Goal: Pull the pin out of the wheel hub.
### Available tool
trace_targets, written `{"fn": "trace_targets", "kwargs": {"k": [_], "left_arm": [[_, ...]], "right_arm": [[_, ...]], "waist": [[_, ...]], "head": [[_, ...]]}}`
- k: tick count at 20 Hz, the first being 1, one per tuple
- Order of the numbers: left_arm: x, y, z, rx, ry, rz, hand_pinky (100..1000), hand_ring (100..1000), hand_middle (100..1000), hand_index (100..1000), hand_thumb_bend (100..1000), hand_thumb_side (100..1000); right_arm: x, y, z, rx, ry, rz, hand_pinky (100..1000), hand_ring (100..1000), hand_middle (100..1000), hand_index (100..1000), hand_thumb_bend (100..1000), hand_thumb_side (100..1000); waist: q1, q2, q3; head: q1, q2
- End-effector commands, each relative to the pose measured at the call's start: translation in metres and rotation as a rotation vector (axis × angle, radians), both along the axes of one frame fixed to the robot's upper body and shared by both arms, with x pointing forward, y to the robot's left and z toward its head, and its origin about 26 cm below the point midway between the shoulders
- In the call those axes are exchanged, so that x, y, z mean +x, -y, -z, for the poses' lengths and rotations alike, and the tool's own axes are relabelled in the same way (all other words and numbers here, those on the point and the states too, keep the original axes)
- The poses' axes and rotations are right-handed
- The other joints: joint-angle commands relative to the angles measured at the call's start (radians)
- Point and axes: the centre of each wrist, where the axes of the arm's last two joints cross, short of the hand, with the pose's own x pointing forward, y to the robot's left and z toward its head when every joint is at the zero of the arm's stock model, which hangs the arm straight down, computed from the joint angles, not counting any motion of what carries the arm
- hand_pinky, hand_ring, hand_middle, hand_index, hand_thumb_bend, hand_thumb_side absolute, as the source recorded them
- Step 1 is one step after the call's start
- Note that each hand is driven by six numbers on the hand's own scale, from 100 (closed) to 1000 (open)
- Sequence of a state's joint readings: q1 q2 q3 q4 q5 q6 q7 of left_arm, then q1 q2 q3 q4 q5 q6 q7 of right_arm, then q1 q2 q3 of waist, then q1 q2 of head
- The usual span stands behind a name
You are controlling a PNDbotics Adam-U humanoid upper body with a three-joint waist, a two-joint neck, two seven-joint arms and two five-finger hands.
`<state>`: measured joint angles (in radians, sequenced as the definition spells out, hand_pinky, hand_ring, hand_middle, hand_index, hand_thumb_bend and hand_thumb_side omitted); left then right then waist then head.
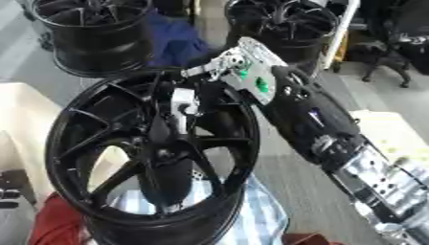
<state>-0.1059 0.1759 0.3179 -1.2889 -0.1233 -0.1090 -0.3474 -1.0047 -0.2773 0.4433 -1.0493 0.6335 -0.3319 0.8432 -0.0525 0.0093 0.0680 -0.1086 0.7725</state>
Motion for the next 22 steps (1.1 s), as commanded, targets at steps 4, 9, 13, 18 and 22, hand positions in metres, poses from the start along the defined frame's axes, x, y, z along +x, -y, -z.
{"fn": "trace_targets", "kwargs": {"k": [4, 9, 13, 18, 22], "left_arm": [[0.006, 0.000, -0.011, 0.019, 0.029, 0.016, 635, 661, 636, 802, 100, 518], [0.005, 0.000, -0.010, 0.017, 0.024, 0.016, 635, 662, 636, 802, 100, 519], [0.004, -0.001, -0.009, 0.015, 0.018, 0.014, 636, 662, 636, 802, 100, 520], [0.001, -0.004, -0.007, 0.015, 0.009, 0.002, 635, 662, 636, 802, 100, 519], [-0.004, -0.010, -0.005, 0.020, -0.001, -0.020, 635, 663, 636, 802, 100, 519]], "right_arm": [[-0.003, -0.004, -0.028, 0.044, 0.077, -0.068, 460, 487, 478, 820, 100, 385], [-0.004, 0.000, -0.052, 0.075, 0.104, -0.072, 451, 479, 471, 808, 100, 372], [-0.005, 0.011, -0.073, 0.115, 0.121, -0.053, 434, 466, 459, 782, 100, 360], [-0.011, 0.039, -0.102, 0.190, 0.160, -0.001, 421, 453, 448, 749, 100, 344], [-0.020, 0.075, -0.120, 0.250, 0.198, 0.077, 420, 451, 446, 749, 100, 333]], "waist": [[0.007, -0.015, 0.001], [0.007, -0.019, 0.001], [0.006, -0.024, -0.002], [0.002, -0.032, -0.017], [-0.002, -0.040, -0.042]], "head": [[-0.002, -0.002], [-0.003, -0.002], [0.000, -0.002], [0.014, -0.002], [0.033, -0.002]]}}
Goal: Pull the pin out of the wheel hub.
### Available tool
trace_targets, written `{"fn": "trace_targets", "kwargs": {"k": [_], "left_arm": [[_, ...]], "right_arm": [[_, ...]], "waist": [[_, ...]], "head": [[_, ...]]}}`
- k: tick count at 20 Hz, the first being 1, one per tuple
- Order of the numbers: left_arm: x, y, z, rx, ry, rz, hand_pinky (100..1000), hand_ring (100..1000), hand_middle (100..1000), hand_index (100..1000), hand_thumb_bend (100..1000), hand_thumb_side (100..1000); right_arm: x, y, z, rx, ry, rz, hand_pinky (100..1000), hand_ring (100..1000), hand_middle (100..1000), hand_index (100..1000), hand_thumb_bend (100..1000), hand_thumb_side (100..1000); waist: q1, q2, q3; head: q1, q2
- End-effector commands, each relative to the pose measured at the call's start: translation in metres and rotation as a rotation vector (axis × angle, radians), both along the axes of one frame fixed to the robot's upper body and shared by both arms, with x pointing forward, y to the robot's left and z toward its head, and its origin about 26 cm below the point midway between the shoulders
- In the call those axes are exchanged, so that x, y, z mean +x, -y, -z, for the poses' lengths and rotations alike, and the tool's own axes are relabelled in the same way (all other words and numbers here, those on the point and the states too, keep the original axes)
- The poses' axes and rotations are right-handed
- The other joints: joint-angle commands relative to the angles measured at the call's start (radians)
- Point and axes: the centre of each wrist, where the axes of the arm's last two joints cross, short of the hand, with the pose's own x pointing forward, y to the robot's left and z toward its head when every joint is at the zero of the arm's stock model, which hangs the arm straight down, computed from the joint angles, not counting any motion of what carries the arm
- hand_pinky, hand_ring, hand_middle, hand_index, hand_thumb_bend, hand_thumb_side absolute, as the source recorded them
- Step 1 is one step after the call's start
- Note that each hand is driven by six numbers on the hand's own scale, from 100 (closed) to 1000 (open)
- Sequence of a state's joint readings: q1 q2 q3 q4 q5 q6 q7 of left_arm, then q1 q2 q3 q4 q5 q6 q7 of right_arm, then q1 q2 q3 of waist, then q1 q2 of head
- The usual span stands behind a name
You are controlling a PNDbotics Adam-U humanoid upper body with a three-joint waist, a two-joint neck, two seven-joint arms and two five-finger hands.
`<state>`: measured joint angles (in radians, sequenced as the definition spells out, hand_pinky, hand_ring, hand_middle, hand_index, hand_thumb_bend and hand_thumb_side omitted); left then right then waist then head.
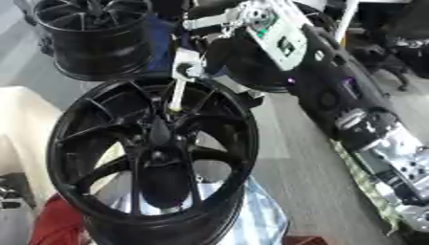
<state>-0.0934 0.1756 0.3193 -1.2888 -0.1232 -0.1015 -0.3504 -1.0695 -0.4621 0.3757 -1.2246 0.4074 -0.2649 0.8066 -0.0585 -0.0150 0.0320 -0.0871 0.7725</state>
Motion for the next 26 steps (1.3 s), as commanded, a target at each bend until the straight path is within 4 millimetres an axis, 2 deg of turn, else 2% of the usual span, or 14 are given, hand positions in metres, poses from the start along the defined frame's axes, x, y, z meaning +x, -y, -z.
{"fn": "trace_targets", "kwargs": {"k": [1, 5, 11, 13, 14, 15, 16, 18, 22, 26], "left_arm": [[-0.001, -0.010, -0.007, 0.025, 0.016, -0.023, 635, 663, 636, 802, 100, 519], [-0.005, -0.017, -0.006, 0.031, 0.011, -0.049, 635, 663, 636, 802, 100, 518], [-0.007, -0.023, -0.009, 0.031, 0.029, -0.087, 635, 663, 636, 802, 100, 517], [-0.006, -0.023, -0.011, 0.028, 0.037, -0.095, 634, 663, 636, 802, 100, 517], [-0.006, -0.024, -0.011, 0.027, 0.041, -0.099, 634, 663, 636, 802, 100, 517], [-0.005, -0.024, -0.012, 0.026, 0.045, -0.105, 634, 663, 636, 802, 100, 517], [-0.005, -0.025, -0.012, 0.024, 0.049, -0.111, 634, 663, 636, 802, 100, 517], [-0.005, -0.027, -0.013, 0.022, 0.055, -0.124, 634, 663, 636, 802, 100, 517], [-0.003, -0.029, -0.016, 0.019, 0.068, -0.139, 633, 663, 636, 801, 100, 517], [-0.001, -0.029, -0.018, 0.017, 0.077, -0.139, 634, 664, 636, 801, 100, 518]], "right_arm": [[-0.011, 0.036, -0.030, 0.050, 0.067, 0.077, 420, 451, 446, 748, 100, 331], [-0.023, 0.087, -0.033, 0.098, 0.098, 0.213, 417, 446, 441, 742, 100, 318], [-0.041, 0.175, -0.017, 0.170, 0.085, 0.489, 436, 458, 454, 760, 100, 319], [-0.049, 0.207, -0.011, 0.179, 0.084, 0.601, 529, 506, 490, 793, 100, 315], [-0.052, 0.221, -0.005, 0.188, 0.076, 0.659, 588, 552, 540, 845, 100, 332], [-0.053, 0.232, 0.005, 0.203, 0.062, 0.713, 616, 579, 574, 873, 100, 350], [-0.053, 0.241, 0.018, 0.220, 0.044, 0.763, 677, 663, 676, 922, 100, 423], [-0.054, 0.257, 0.050, 0.267, -0.009, 0.866, 754, 755, 782, 954, 113, 516], [-0.066, 0.282, 0.129, 0.378, -0.156, 1.090, 813, 831, 859, 956, 133, 571], [-0.092, 0.293, 0.206, 0.551, -0.308, 1.264, 797, 819, 850, 940, 100, 570]], "waist": [[0.002, -0.017, -0.013], [-0.005, -0.020, -0.043], [-0.007, -0.003, -0.083], [-0.004, 0.006, -0.091], [-0.002, 0.010, -0.096], [-0.001, 0.015, -0.102], [0.000, 0.019, -0.107], [0.002, 0.026, -0.121], [0.004, 0.036, -0.134], [0.006, 0.041, -0.128]], "head": [[0.017, -0.002], [0.038, -0.002], [0.074, -0.002], [0.078, -0.002], [0.080, -0.002], [0.084, -0.002], [0.088, -0.002], [0.099, -0.002], [0.113, -0.002], [0.110, -0.002]]}}
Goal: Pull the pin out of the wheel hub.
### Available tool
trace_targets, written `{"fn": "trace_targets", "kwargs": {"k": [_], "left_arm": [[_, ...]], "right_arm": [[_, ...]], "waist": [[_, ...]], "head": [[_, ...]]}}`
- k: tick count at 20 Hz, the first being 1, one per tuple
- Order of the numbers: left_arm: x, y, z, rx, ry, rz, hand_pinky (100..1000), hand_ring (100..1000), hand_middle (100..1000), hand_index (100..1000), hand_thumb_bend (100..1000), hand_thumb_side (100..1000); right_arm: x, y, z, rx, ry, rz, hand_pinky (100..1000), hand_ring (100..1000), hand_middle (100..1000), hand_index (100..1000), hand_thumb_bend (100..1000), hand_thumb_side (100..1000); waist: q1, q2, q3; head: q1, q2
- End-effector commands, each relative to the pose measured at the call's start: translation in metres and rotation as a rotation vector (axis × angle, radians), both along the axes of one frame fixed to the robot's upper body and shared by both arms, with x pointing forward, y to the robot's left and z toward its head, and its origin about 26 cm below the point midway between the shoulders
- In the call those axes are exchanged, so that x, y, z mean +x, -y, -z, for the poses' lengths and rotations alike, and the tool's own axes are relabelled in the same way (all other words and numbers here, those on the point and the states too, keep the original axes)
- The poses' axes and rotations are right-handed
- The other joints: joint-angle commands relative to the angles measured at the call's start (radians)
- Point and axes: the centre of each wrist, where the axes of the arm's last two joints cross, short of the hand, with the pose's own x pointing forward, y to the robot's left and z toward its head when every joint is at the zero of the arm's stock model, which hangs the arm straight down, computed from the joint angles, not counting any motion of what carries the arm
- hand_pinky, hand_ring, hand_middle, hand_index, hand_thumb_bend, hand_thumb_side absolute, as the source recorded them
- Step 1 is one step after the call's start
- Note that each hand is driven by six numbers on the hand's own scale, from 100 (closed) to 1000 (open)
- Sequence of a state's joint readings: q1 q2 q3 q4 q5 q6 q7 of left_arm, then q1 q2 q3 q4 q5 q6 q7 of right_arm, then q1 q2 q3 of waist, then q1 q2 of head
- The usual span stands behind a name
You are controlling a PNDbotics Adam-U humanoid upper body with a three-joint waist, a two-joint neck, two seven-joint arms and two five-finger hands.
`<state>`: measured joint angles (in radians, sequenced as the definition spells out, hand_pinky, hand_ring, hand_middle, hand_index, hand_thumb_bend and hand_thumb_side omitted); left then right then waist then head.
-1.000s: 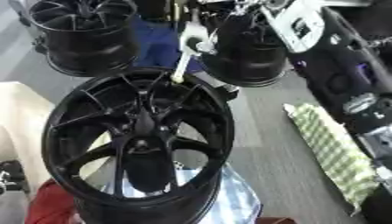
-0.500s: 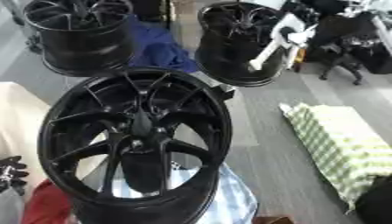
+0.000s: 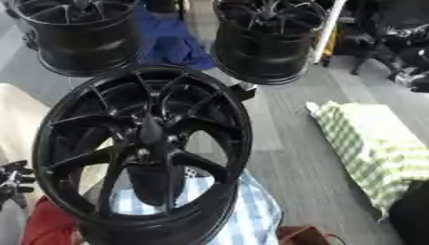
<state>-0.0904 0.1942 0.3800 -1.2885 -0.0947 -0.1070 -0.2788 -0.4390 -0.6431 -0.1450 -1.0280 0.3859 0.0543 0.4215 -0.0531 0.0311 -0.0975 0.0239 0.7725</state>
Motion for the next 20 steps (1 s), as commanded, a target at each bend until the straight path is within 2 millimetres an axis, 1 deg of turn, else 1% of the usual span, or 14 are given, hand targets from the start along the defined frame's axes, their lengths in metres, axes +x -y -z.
{"fn": "trace_targets", "kwargs": {"k": [1, 3, 5, 6, 7, 8, 11, 12, 13, 18, 20], "left_arm": [[0.006, -0.008, -0.014, 0.024, 0.038, -0.004, 634, 664, 636, 801, 100, 518], [0.008, -0.007, -0.014, 0.025, 0.040, 0.000, 633, 664, 636, 801, 100, 517], [0.009, -0.007, -0.015, 0.025, 0.042, 0.004, 634, 664, 636, 801, 100, 518], [0.009, -0.006, -0.015, 0.026, 0.042, 0.006, 634, 664, 636, 801, 100, 518], [0.009, -0.006, -0.015, 0.027, 0.041, 0.009, 634, 664, 636, 801, 100, 515], [0.010, -0.006, -0.015, 0.027, 0.041, 0.011, 634, 664, 636, 801, 100, 517], [0.011, -0.004, -0.014, 0.027, 0.038, 0.019, 632, 663, 635, 801, 100, 516], [0.011, -0.004, -0.014, 0.027, 0.036, 0.022, 633, 663, 635, 801, 100, 516], [0.011, -0.004, -0.013, 0.027, 0.032, 0.023, 633, 663, 635, 801, 100, 516], [0.009, -0.003, -0.009, 0.032, 0.019, 0.034, 633, 663, 635, 801, 100, 516], [0.009, -0.003, -0.008, 0.033, 0.018, 0.037, 633, 663, 635, 801, 100, 517]], "right_arm": [[-0.016, 0.009, 0.028, 0.122, 0.029, 0.121, 787, 811, 839, 936, 100, 569], [-0.032, 0.007, 0.055, 0.204, 0.055, 0.167, 753, 774, 798, 924, 100, 548], [-0.046, -0.001, 0.077, 0.269, 0.091, 0.193, 713, 705, 739, 908, 100, 523], [-0.053, -0.007, 0.086, 0.296, 0.108, 0.197, 713, 705, 739, 908, 100, 523], [-0.059, -0.015, 0.096, 0.323, 0.126, 0.197, 689, 654, 701, 895, 100, 462], [-0.065, -0.023, 0.104, 0.347, 0.143, 0.195, 679, 635, 683, 887, 100, 503], [-0.085, -0.043, 0.126, 0.416, 0.198, 0.205, 650, 580, 624, 859, 100, 492], [-0.092, -0.049, 0.132, 0.438, 0.218, 0.213, 641, 566, 609, 851, 100, 463], [-0.099, -0.055, 0.136, 0.458, 0.238, 0.219, 639, 563, 604, 849, 100, 494], [-0.137, -0.078, 0.161, 0.540, 0.311, 0.259, 622, 536, 576, 821, 100, 503], [-0.144, -0.084, 0.172, 0.572, 0.324, 0.285, 617, 531, 570, 819, 100, 500]], "waist": [[0.000, -0.004, 0.005], [0.001, -0.002, 0.012], [0.001, -0.001, 0.020], [0.001, -0.001, 0.024], [0.001, -0.002, 0.028], [0.001, -0.003, 0.031], [0.002, -0.009, 0.039], [0.003, -0.011, 0.040], [0.003, -0.013, 0.042], [0.004, -0.022, 0.051], [0.005, -0.023, 0.053]], "head": [[-0.004, -0.003], [-0.010, -0.003], [-0.018, -0.003], [-0.021, -0.003], [-0.026, -0.003], [-0.030, -0.003], [-0.040, -0.003], [-0.042, -0.003], [-0.045, -0.003], [-0.060, -0.003], [-0.063, -0.003]]}}
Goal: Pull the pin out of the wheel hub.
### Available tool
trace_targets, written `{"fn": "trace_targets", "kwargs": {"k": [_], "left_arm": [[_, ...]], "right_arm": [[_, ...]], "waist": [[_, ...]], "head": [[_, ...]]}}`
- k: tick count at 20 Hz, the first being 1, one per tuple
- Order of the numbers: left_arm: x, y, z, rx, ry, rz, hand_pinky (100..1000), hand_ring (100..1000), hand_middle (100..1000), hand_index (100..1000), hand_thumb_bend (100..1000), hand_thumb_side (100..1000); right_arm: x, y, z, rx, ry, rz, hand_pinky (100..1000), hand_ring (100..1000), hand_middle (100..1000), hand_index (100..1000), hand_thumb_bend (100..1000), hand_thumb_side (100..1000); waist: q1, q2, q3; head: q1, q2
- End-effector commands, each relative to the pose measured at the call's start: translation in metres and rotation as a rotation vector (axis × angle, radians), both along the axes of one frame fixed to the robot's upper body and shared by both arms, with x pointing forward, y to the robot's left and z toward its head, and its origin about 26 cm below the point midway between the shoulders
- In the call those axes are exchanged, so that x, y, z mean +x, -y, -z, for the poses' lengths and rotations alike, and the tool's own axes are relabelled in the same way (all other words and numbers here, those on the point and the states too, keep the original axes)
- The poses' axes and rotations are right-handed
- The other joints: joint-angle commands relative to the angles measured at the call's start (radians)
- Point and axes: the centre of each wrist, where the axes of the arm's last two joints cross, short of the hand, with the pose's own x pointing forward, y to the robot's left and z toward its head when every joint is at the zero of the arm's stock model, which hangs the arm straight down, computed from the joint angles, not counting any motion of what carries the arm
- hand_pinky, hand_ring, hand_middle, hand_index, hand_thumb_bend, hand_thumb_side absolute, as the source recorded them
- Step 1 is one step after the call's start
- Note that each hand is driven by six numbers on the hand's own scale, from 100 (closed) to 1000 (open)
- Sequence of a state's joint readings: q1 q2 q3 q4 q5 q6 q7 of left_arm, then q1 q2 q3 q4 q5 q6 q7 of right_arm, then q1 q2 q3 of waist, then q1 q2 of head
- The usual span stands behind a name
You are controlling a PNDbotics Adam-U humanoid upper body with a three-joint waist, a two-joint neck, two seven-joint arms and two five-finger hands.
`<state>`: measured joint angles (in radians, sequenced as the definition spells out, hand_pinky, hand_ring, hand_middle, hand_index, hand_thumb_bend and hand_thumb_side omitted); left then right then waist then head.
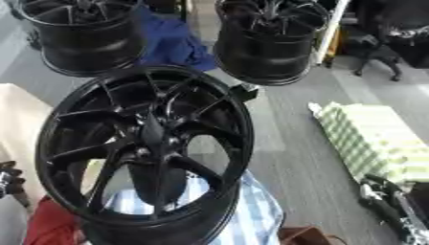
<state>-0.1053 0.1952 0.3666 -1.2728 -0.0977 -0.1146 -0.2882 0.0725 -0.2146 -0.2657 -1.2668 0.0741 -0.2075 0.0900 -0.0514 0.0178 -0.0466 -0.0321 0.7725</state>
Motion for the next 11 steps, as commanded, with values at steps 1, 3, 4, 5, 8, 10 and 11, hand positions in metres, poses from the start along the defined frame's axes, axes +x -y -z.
{"fn": "trace_targets", "kwargs": {"k": [1, 3, 4, 5, 8, 10, 11], "left_arm": [[0.004, -0.007, -0.009, 0.032, 0.018, 0.011, 632, 662, 635, 800, 100, 515], [0.003, -0.008, -0.008, 0.035, 0.017, 0.009, 633, 662, 635, 800, 100, 516], [0.003, -0.008, -0.008, 0.036, 0.016, 0.008, 633, 663, 635, 800, 100, 516], [0.002, -0.008, -0.007, 0.038, 0.015, 0.009, 633, 663, 635, 800, 100, 516], [0.002, -0.008, -0.007, 0.038, 0.017, 0.012, 633, 663, 635, 800, 100, 516], [0.003, -0.008, -0.007, 0.039, 0.018, 0.015, 632, 663, 635, 800, 100, 515], [0.003, -0.007, -0.008, 0.039, 0.019, 0.016, 633, 664, 635, 800, 100, 516]], "right_arm": [[0.001, -0.006, 0.001, 0.031, 0.069, 0.031, 614, 526, 565, 814, 100, 500], [0.002, -0.010, 0.008, 0.055, 0.080, 0.057, 609, 517, 555, 806, 100, 496], [0.003, -0.012, 0.010, 0.056, 0.083, 0.065, 609, 516, 554, 806, 100, 495], [0.004, -0.013, 0.012, 0.048, 0.082, 0.068, 608, 516, 554, 805, 100, 494], [0.007, -0.018, 0.014, 0.013, 0.074, 0.075, 610, 518, 556, 808, 100, 501], [0.008, -0.022, 0.015, 0.003, 0.073, 0.093, 608, 519, 556, 807, 100, 501], [0.009, -0.024, 0.016, 0.001, 0.072, 0.105, 610, 520, 558, 807, 100, 504]], "waist": [[0.005, -0.010, 0.002], [0.006, -0.011, 0.000], [0.007, -0.012, -0.001], [0.007, -0.012, 0.000], [0.008, -0.012, 0.002], [0.008, -0.012, 0.003], [0.008, -0.012, 0.004]], "head": [[-0.008, -0.003], [-0.010, -0.003], [-0.012, -0.003], [-0.015, -0.003], [-0.017, -0.003], [-0.017, -0.003], [-0.018, -0.003]]}}
